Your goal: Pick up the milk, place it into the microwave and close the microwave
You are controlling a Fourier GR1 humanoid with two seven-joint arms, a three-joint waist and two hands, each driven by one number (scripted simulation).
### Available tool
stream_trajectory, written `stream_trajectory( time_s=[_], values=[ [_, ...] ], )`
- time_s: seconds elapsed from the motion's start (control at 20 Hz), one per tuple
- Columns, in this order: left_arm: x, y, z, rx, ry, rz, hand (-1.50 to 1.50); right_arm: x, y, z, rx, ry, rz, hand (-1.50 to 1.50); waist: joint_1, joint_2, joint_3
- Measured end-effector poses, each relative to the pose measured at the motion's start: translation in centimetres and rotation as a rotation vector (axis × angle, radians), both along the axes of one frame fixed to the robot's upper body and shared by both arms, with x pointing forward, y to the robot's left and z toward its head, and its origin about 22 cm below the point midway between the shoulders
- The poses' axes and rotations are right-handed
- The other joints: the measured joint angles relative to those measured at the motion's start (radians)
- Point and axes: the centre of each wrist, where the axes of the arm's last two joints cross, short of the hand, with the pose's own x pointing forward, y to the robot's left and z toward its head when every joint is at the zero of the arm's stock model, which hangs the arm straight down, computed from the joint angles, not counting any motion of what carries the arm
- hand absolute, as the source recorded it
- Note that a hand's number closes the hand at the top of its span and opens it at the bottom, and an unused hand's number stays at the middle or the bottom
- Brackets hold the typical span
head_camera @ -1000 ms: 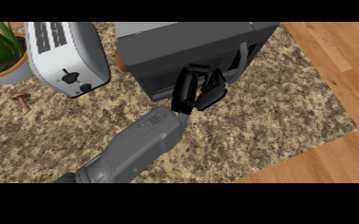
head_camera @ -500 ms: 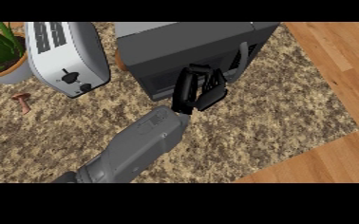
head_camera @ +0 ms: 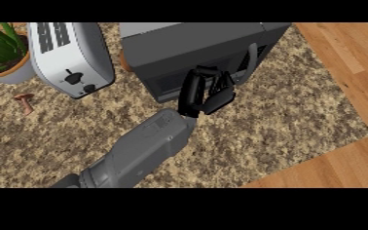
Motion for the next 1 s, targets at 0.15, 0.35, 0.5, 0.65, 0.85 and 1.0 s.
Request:
stream_trajectory(
  time_s=[0.15, 0.35, 0.5, 0.65, 0.85, 1.0],
  values=[
    [0.0, -0.1, 0.0, 0.000, -0.004, -0.003, 1.50, 0.1, -0.3, -0.1, 0.017, 0.011, 0.000, -1.50, 0.002, 0.001, 0.000],
    [0.0, -0.2, 0.0, -0.003, -0.006, -0.008, 1.50, 0.4, -0.7, 0.0, 0.040, 0.014, 0.000, -1.50, 0.006, 0.003, 0.001],
    [0.0, -0.3, 0.0, -0.006, -0.009, -0.010, 1.50, 0.5, -1.0, 0.2, 0.049, 0.017, 0.001, -1.50, 0.007, 0.003, 0.001],
    [0.0, -0.3, 0.0, -0.007, -0.011, -0.011, 1.50, 0.6, -1.2, 0.4, 0.059, 0.019, 0.002, -1.50, 0.009, 0.004, 0.002],
    [0.0, -0.4, 0.1, -0.011, -0.009, -0.010, 1.50, 0.8, -1.6, 0.8, 0.069, 0.019, 0.003, -1.50, 0.010, 0.005, 0.002],
    [0.0, -0.5, 0.1, -0.012, -0.014, -0.016, 1.50, 0.9, -1.8, 1.1, 0.072, 0.022, 0.005, -1.50, 0.013, 0.006, 0.002]
  ],
)
